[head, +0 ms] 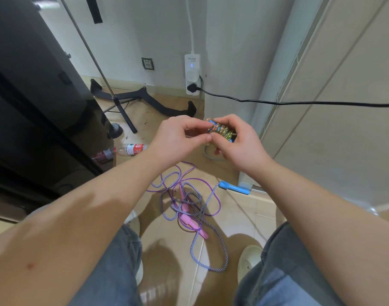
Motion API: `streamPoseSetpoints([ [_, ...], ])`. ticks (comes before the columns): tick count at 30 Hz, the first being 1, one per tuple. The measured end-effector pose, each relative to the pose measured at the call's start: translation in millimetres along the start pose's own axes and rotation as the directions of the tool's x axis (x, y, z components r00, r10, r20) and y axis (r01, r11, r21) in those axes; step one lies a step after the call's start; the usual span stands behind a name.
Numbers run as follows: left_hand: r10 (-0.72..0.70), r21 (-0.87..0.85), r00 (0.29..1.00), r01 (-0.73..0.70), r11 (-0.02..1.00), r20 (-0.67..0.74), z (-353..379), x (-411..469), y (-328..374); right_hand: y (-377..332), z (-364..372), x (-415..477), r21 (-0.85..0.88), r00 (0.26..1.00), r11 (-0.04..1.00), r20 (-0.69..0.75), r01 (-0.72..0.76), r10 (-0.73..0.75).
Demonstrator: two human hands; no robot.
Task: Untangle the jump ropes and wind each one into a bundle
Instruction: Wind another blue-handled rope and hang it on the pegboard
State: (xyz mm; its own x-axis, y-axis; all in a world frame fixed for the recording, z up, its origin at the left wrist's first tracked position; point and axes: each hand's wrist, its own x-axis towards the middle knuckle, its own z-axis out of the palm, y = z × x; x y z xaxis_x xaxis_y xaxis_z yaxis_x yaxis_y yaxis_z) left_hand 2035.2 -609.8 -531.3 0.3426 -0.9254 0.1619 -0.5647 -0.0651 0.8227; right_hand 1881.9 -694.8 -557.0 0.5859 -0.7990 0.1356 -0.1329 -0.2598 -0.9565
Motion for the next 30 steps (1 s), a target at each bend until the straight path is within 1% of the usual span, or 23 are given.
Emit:
streamPoseSetpoints([
  [2, 0.021, -0.001, 0.999, -0.021, 1.0, 0.035, -5, 1, -3, 0, 1, -1, 0.024, 0.999, 1.0, 0.031, -0.009, 0.009],
  [5, 0.101, 0.097, 0.993, -0.106, 0.99, 0.053, -6, 0, -6, 3, 2, -1, 0.057, 0.998, 0.998, 0.063, -0.024, 0.02],
  [6, 0.107, 0.104, 0.993, -0.111, 0.988, 0.05, -5, 0, -7, 3, 2, -1, 0.073, 0.997, 0.997, 0.069, -0.03, 0.025],
  [7, 0.089, 0.077, 0.995, -0.092, 0.993, 0.04, -4, 0, -7, 3, 2, -1, 0.091, 0.997, 0.995, 0.07, -0.034, 0.028],
  [9, -0.001, -0.064, 1.0, 0.001, 0.998, -0.002, -1, 0, -7, 1, 2, 0, 0.131, 0.998, 0.99, 0.059, -0.043, 0.035],
  [12, -0.121, -0.247, 0.991, 0.101, 0.964, -0.066, 4, 0, -3, -1, 5, 0, 0.155, 0.999, 0.987, 0.021, -0.052, 0.049],
  [14, -0.159, -0.306, 0.982, 0.12, 0.944, -0.104, 6, 1, -1, 0, 6, 1, 0.141, 0.999, 0.989, -0.009, -0.048, 0.049],
  [16, -0.2, -0.329, 0.968, 0.142, 0.934, -0.15, 5, 3, -2, 0, 7, 1, 0.102, 0.999, 0.994, -0.032, -0.036, 0.039],
  [17, -0.216, -0.32, 0.961, 0.153, 0.935, -0.17, 4, 4, -3, 0, 7, 2, 0.072, 0.998, 0.997, -0.044, -0.031, 0.034],
  [19, -0.211, -0.235, 0.959, 0.164, 0.958, -0.191, 2, 5, -3, 0, 6, 1, 0.007, 0.997, 1.0, -0.066, -0.027, 0.027],
  [20, -0.187, -0.166, 0.964, 0.156, 0.974, -0.189, 3, 4, -2, 1, 7, 0, -0.022, 0.997, 0.999, -0.075, -0.028, 0.026],
  [22, -0.1, 0.028, 0.981, 0.107, 0.994, -0.168, 5, 2, 3, 2, 8, -1, -0.08, 0.996, 0.996, -0.092, -0.028, 0.02],
  [24, -0.026, 0.188, 0.989, 0.054, 0.981, -0.148, 8, 0, 7, 4, 8, 0, -0.139, 0.994, 0.99, -0.107, -0.022, 0.007],
  [26, -0.054, 0.199, 0.985, 0.087, 0.976, -0.165, 9, 1, 11, 6, 7, 1, -0.199, 0.995, 0.98, -0.098, 0.0, -0.02],
  [30, -0.209, 0.016, 0.955, 0.217, 0.976, -0.212, 9, 6, 8, 5, 5, -1, -0.301, 0.994, 0.951, -0.055, 0.075, -0.096],
])
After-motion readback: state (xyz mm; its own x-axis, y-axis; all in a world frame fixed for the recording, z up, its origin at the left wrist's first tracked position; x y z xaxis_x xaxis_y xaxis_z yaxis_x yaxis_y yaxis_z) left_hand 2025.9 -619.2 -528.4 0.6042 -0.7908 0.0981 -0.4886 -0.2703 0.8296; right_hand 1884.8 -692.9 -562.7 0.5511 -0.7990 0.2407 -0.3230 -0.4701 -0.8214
